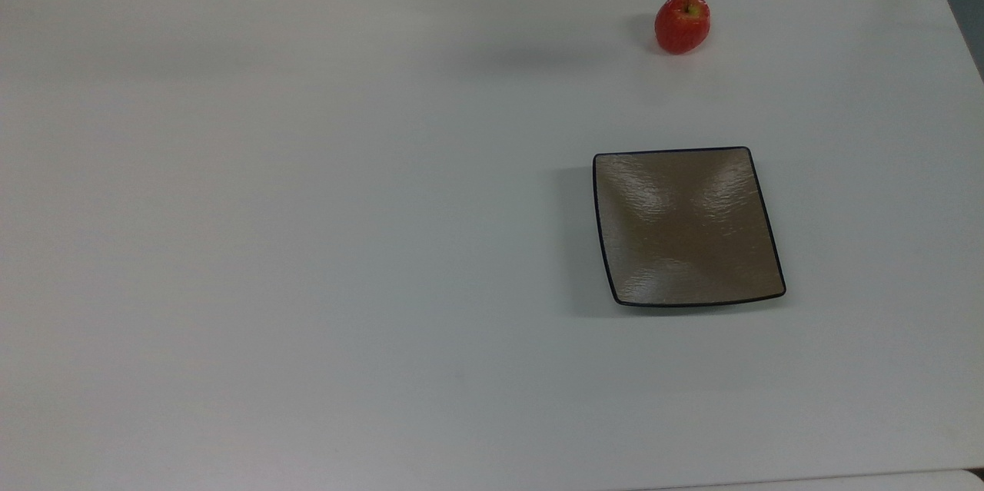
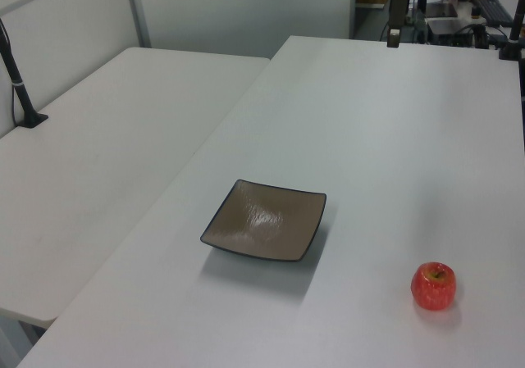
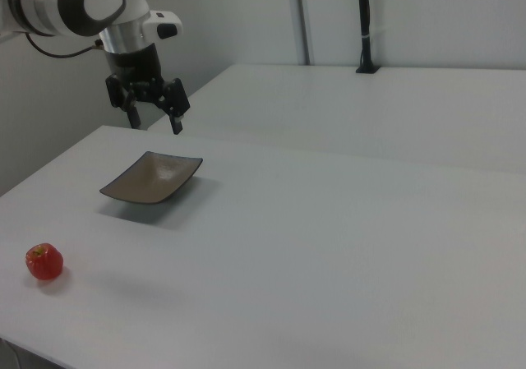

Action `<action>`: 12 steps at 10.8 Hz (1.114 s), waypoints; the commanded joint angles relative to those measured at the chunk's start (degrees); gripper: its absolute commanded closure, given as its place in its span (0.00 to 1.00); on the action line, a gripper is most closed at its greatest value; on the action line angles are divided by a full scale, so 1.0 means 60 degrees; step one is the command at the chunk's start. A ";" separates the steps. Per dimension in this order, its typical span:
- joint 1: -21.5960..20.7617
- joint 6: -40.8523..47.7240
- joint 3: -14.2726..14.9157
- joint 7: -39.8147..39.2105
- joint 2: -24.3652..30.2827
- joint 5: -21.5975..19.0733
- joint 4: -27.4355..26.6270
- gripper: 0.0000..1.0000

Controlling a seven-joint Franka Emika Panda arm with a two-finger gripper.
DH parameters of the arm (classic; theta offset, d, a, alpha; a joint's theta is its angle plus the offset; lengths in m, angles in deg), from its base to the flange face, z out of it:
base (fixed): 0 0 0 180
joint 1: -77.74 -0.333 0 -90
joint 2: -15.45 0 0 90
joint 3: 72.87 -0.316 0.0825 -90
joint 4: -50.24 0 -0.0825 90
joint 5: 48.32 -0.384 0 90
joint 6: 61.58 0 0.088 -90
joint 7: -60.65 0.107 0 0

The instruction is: Apples placed on a ceramic plate

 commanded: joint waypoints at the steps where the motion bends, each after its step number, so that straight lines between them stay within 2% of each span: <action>1: -0.0176 0.0136 0.0188 0.0124 -0.0035 0.0003 0.0116 0.00; 12: -0.0117 -0.0055 0.0188 0.0138 -0.0034 -0.0012 0.0101 0.00</action>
